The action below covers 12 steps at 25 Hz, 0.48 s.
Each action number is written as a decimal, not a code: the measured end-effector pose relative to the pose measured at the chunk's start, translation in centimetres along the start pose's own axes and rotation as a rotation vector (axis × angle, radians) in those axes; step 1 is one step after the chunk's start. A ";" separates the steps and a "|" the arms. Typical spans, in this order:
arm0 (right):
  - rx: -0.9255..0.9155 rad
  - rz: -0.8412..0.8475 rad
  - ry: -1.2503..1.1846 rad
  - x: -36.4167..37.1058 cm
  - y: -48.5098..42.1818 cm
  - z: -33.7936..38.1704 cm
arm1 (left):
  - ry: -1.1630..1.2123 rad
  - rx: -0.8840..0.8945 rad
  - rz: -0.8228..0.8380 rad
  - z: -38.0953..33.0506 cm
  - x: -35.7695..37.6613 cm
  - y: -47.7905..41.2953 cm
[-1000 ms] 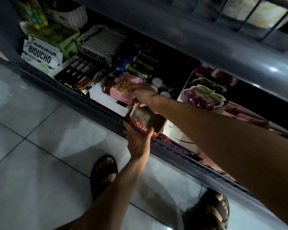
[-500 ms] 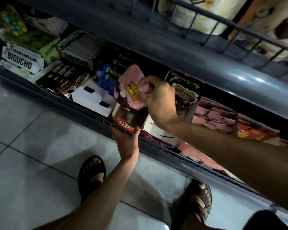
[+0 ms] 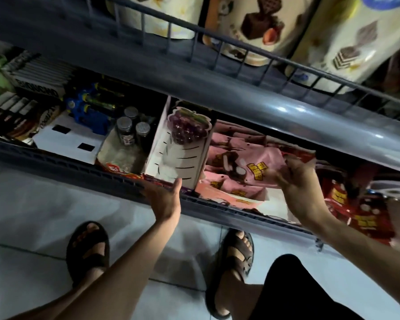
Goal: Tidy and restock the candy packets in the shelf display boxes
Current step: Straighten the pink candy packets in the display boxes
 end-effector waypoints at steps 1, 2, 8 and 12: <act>0.011 0.052 -0.008 0.4 -0.1 -0.5 | -0.014 -0.013 -0.006 0.0 0.3 0.1; 0.017 0.096 0.003 1.0 -0.1 -0.9 | -0.029 -0.026 -0.010 0.1 0.6 0.2; 0.099 0.204 -0.019 3.7 -0.5 -3.6 | -0.148 -0.026 -0.015 0.6 0.9 -0.1; -0.302 0.254 0.311 4.7 -0.6 -1.8 | -0.204 -0.021 -0.001 1.0 0.9 0.1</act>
Point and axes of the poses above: each hand's wrist, its own y-axis away from the middle knuckle, its own x-axis out of the palm, z = x × y, the point moved 6 cm from there along -y, towards the middle knuckle, and after that the axes turned 13 degrees about -z, right-handed, at the moved point
